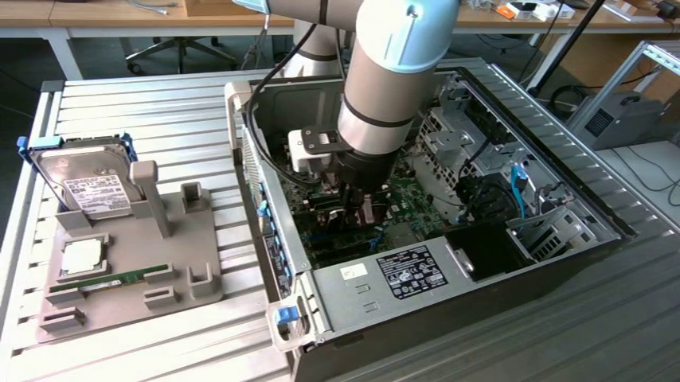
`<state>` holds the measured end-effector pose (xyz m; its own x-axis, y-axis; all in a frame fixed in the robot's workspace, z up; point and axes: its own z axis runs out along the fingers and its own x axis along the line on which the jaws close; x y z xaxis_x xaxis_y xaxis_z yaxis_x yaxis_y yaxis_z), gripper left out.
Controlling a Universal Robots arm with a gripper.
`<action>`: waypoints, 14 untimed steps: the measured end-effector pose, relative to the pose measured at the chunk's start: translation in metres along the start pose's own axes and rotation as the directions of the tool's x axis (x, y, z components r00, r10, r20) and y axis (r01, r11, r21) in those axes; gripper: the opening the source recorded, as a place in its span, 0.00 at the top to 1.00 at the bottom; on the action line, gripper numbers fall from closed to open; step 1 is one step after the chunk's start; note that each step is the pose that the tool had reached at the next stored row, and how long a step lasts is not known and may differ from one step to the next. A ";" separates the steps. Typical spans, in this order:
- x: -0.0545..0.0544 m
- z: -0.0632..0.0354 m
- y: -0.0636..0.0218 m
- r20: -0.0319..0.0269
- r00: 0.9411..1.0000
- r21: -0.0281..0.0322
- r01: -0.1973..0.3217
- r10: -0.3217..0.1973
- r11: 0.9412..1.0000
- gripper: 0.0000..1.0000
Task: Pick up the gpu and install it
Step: 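Insert the gpu into the slot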
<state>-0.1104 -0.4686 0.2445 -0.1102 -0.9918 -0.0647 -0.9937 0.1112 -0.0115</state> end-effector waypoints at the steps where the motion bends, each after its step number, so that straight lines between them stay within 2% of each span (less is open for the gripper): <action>1: 0.000 0.0000 0.0000 0.000 1.000 0.000 0.000 0.000 1.000 0.73; 11: 0.000 0.0022 0.0019 0.001 1.000 0.005 0.000 0.000 1.000 0.73; 14: 0.001 0.0022 0.0056 0.001 1.000 0.006 0.000 0.000 1.000 0.73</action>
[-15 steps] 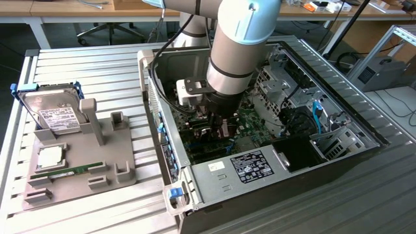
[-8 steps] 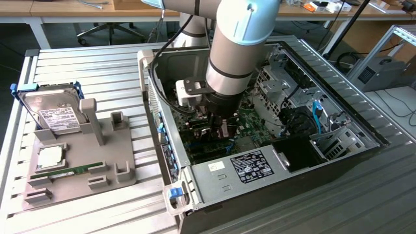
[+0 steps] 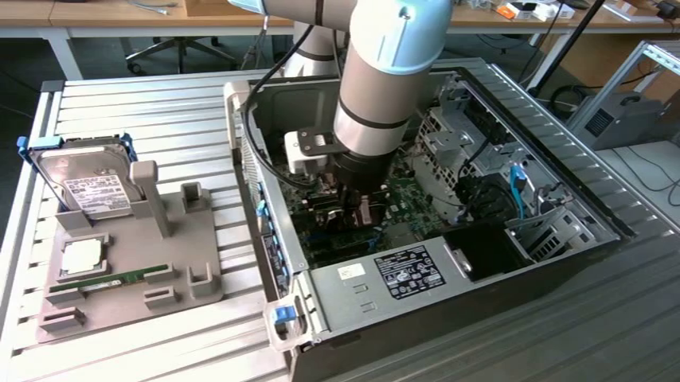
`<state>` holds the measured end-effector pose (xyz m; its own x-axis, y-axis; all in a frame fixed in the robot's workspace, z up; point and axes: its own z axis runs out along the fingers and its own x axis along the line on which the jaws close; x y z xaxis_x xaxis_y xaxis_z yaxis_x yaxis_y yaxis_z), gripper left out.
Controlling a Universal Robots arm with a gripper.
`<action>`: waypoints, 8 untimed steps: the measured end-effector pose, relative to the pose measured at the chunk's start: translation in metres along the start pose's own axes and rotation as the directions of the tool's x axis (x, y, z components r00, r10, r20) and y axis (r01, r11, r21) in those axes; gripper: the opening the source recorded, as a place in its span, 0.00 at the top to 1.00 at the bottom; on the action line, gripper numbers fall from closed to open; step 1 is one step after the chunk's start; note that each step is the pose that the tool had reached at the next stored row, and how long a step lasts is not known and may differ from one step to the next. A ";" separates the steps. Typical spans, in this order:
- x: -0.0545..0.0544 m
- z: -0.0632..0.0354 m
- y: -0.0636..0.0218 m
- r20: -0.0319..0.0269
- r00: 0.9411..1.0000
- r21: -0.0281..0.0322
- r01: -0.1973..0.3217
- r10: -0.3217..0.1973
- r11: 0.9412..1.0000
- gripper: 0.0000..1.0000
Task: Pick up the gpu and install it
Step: 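Insert the gpu into the slot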
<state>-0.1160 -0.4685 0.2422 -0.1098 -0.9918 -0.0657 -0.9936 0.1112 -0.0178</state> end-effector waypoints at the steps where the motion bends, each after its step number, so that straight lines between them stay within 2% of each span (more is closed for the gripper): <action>1: 0.000 0.0000 0.0003 0.000 1.000 0.000 0.000 0.000 1.000 0.73; 8: 0.000 -0.0002 0.0013 0.000 1.000 0.002 0.000 0.000 1.000 0.73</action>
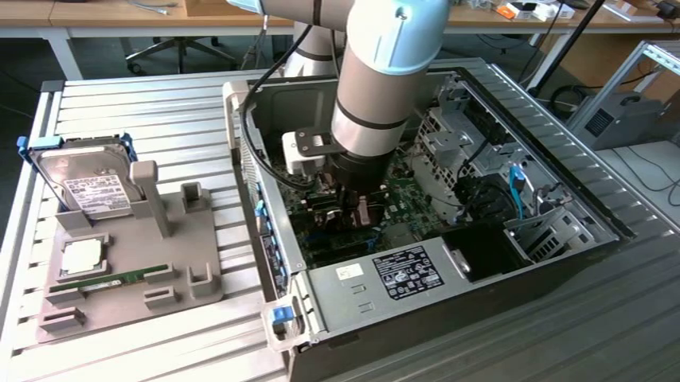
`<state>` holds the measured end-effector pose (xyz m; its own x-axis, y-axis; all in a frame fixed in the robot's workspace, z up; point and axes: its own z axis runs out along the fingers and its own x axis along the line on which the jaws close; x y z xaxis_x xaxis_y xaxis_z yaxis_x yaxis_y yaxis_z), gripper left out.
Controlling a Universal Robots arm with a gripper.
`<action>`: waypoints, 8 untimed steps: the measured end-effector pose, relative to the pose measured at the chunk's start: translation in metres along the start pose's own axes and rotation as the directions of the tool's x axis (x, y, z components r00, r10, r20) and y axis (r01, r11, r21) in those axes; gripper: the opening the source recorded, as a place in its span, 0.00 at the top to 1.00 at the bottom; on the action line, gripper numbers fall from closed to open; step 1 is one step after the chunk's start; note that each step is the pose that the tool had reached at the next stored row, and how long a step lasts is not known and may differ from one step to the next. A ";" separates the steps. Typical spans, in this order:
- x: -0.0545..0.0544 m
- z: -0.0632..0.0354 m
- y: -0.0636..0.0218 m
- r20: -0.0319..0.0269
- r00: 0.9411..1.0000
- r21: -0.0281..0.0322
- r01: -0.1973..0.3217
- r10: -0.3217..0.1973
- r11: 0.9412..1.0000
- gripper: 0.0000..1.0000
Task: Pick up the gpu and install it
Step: 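Insert the gpu into the slot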
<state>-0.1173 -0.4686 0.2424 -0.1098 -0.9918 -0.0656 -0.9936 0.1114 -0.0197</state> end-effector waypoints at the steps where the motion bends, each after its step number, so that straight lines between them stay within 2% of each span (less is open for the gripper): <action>1: 0.000 0.0000 0.0001 0.000 1.000 0.001 0.000 0.000 1.000 0.73; 8: 0.000 -0.0001 0.0025 0.000 1.000 0.018 0.001 -0.001 1.000 0.73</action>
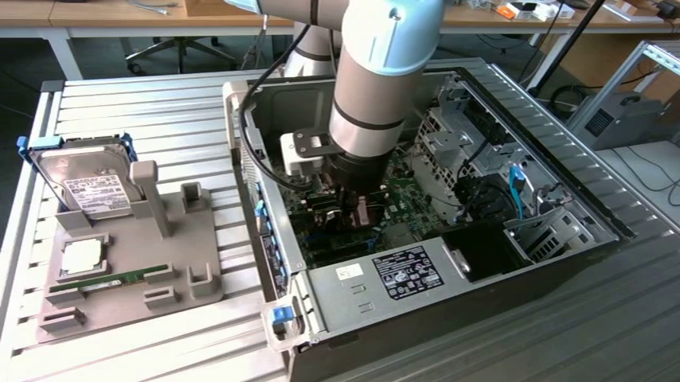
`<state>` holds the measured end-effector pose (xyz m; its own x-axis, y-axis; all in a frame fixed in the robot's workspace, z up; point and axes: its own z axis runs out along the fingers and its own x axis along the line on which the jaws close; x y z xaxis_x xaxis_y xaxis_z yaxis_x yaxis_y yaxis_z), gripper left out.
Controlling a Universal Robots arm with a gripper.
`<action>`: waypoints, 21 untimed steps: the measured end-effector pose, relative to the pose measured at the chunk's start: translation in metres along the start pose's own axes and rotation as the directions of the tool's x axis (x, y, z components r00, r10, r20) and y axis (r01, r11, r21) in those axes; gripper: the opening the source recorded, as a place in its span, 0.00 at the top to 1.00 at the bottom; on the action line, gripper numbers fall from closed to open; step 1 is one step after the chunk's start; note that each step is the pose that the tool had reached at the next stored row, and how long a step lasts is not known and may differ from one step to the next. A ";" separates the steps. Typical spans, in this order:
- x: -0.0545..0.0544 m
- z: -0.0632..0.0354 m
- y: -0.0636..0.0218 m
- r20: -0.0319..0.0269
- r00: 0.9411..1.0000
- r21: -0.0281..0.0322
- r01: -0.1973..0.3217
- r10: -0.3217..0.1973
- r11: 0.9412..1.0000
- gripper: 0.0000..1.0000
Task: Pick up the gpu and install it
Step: 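Insert the gpu into the slot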
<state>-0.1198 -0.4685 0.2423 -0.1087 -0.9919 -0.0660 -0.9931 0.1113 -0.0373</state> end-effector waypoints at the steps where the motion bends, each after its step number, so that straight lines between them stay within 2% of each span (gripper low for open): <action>1: 0.000 0.0000 0.0002 0.000 1.000 0.002 0.000 0.000 1.000 0.73; 9: 0.000 -0.0005 0.0040 0.002 1.000 0.017 0.001 -0.001 1.000 0.73; 21: 0.000 -0.0033 0.0045 0.002 1.000 0.019 0.001 -0.001 1.000 0.73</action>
<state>-0.1245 -0.4685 0.2454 -0.1074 -0.9919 -0.0679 -0.9922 0.1113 -0.0563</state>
